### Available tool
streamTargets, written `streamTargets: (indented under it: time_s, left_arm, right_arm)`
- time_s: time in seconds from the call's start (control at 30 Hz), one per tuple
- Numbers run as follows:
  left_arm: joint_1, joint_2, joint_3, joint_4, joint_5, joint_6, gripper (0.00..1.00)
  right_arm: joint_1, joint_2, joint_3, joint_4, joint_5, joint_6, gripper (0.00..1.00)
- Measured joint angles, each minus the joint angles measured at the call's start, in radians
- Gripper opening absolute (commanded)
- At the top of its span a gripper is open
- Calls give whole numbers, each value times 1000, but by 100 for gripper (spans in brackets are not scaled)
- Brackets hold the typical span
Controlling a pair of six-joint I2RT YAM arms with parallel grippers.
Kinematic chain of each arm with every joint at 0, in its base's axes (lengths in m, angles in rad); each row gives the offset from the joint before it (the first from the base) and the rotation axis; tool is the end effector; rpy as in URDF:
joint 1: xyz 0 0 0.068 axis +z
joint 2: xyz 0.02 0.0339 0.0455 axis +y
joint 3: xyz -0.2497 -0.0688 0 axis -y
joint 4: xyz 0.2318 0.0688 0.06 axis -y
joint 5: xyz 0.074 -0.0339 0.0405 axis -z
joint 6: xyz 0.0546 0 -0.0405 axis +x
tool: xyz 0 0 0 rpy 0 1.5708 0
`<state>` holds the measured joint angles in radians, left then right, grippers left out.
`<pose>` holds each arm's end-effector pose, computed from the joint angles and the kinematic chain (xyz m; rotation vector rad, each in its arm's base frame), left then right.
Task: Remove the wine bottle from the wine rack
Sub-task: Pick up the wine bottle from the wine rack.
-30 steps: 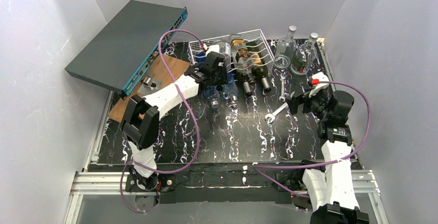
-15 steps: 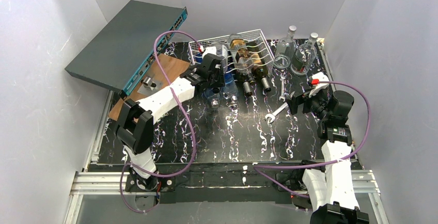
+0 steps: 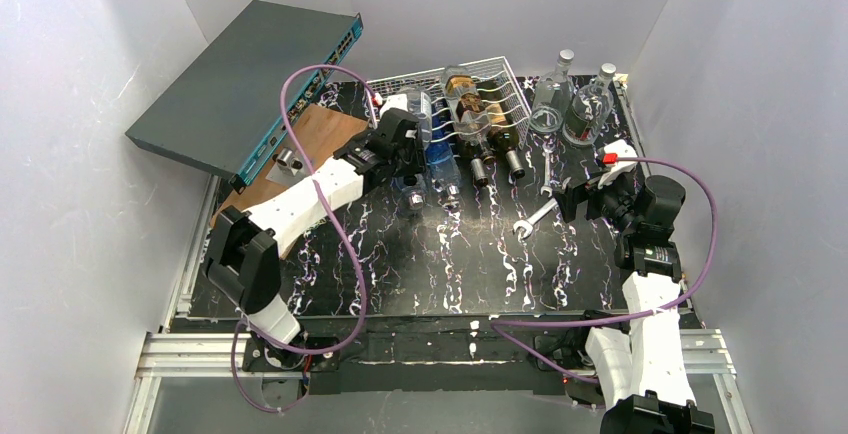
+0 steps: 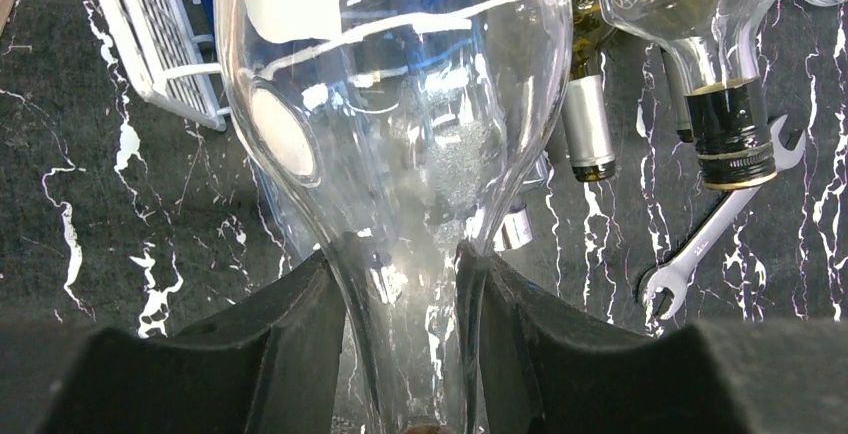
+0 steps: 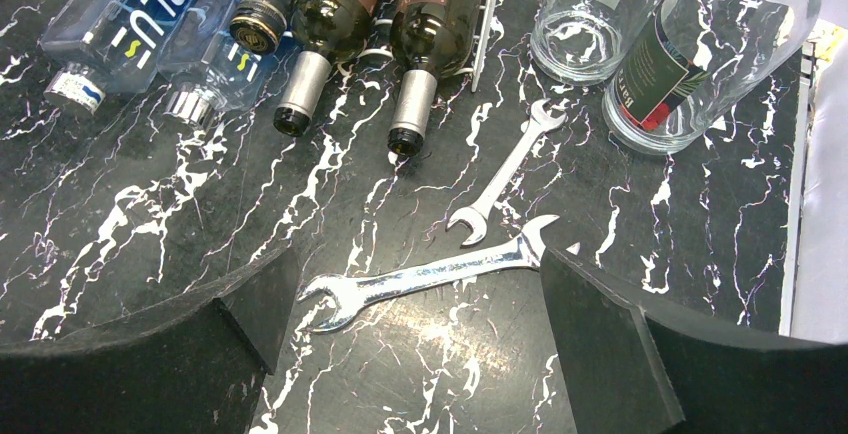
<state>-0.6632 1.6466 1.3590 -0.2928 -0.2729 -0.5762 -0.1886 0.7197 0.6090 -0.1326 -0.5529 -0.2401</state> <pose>0.3117 -0.2248 0.2849 -0.0659 2.1576 -0.4346 0.1882 -0.0067 0.2831 -0.4305 1.7285 0.1928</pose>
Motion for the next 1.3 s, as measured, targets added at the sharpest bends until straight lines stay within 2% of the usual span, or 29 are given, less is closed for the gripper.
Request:
streamTargets:
  time_s: [0.4, 0.93, 1.3]
  left_arm:
    - [0, -61, -71, -2, 16, -4, 0]
    - [0, -222, -113, -54, 82, -5, 0]
    - [0, -387, -207, -143, 172, -12, 0]
  right_arm:
    - [0, 0, -2, 0, 0, 0, 100]
    - [0, 0, -2, 0, -1, 0, 100]
    - [0, 0, -3, 0, -24, -1, 100]
